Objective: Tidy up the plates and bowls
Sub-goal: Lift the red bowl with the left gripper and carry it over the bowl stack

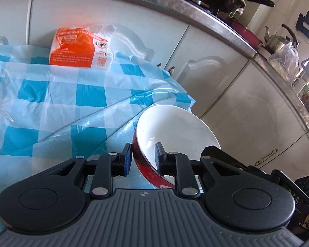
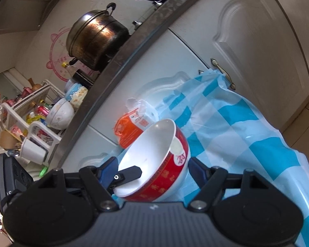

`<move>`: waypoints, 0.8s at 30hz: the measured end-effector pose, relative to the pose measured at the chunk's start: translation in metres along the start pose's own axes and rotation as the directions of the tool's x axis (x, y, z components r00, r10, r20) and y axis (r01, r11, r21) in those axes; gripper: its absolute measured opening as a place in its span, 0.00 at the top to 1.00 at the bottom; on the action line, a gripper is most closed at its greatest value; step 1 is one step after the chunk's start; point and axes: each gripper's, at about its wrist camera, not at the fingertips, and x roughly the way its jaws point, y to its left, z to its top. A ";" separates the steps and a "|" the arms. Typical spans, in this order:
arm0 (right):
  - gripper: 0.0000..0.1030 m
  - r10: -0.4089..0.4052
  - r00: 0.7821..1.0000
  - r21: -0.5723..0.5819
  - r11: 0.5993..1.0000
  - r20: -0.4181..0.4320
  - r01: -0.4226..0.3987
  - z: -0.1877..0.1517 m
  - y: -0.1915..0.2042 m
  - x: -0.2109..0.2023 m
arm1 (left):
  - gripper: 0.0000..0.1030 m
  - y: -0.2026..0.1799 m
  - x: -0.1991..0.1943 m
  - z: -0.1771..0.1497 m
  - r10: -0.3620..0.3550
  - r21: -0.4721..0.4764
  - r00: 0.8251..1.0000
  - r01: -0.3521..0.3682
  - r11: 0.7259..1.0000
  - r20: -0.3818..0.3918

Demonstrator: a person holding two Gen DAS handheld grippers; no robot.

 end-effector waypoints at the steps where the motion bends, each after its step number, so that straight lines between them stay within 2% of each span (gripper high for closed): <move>1: 0.27 0.006 1.000 -0.003 1.000 0.001 -0.006 0.000 0.002 -0.002 | 0.79 0.000 -0.005 -0.001 -0.001 0.001 1.000 0.001 1.000 0.006; 8: 0.27 0.037 0.999 -0.041 0.999 -0.001 -0.037 -0.003 0.022 -0.017 | 0.78 -0.003 -0.043 -0.007 -0.014 0.011 0.999 0.014 1.000 0.047; 16: 0.26 0.067 0.997 -0.076 0.995 -0.039 -0.070 -0.023 0.045 -0.036 | 0.78 -0.007 -0.087 -0.025 0.000 0.028 0.995 -0.003 1.000 0.095; 24: 0.26 0.085 0.993 -0.108 0.990 -0.078 -0.093 -0.044 0.061 -0.056 | 0.77 0.002 -0.115 -0.049 -0.001 -0.011 0.994 0.002 1.000 0.111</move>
